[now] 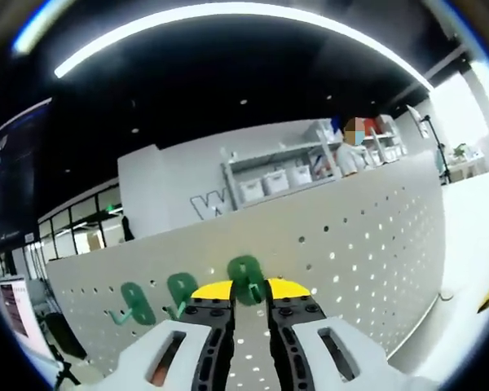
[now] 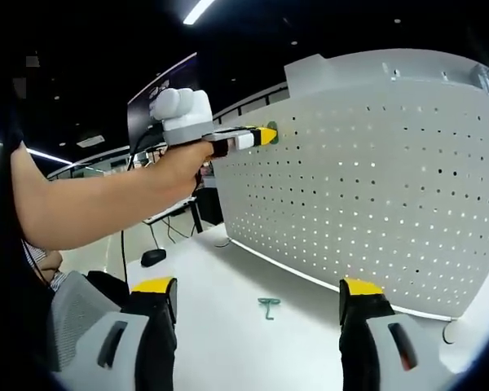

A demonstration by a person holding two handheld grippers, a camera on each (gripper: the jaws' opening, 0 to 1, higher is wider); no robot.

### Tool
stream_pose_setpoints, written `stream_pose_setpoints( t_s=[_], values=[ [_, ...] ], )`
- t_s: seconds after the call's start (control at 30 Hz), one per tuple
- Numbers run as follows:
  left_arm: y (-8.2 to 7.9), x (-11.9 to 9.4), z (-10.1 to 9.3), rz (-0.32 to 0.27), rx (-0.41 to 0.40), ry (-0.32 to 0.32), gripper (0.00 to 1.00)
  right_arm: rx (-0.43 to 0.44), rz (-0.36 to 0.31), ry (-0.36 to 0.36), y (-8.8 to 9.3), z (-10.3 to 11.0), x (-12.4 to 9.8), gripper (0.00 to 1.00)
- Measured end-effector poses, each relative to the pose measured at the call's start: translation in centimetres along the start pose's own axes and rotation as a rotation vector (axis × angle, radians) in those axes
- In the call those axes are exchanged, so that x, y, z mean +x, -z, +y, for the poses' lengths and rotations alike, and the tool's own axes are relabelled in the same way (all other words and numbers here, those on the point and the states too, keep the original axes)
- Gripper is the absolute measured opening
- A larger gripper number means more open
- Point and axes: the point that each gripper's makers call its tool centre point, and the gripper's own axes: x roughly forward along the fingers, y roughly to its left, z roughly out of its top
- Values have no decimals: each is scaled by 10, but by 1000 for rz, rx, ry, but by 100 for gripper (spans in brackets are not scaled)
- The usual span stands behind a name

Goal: Insert the hook assembly into the mounting plate slot until the hook locks in place.

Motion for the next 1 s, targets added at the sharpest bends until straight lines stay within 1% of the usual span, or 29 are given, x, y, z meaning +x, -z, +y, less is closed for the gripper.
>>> stream_pose_setpoints(
  t_s=[0.17, 0.23, 0.47, 0.83, 1.0],
  values=[
    [0, -5, -2, -6, -1, 12, 18, -6, 2, -3, -1, 2, 0, 80],
    [-2, -8, -1, -15, -17, 18, 21, -8, 2, -4, -1, 2, 1, 80],
    [-6, -19, 2, -23, -13, 20, 22, -18, 5, -9, -3, 6, 2, 80],
    [3, -37, 3, -10, -25, 28, 24, -34, 8, -19, -5, 10, 2, 80],
    [1, -47, 3, -13, -26, 33, 25, -34, 9, -23, -5, 11, 3, 80]
  ],
)
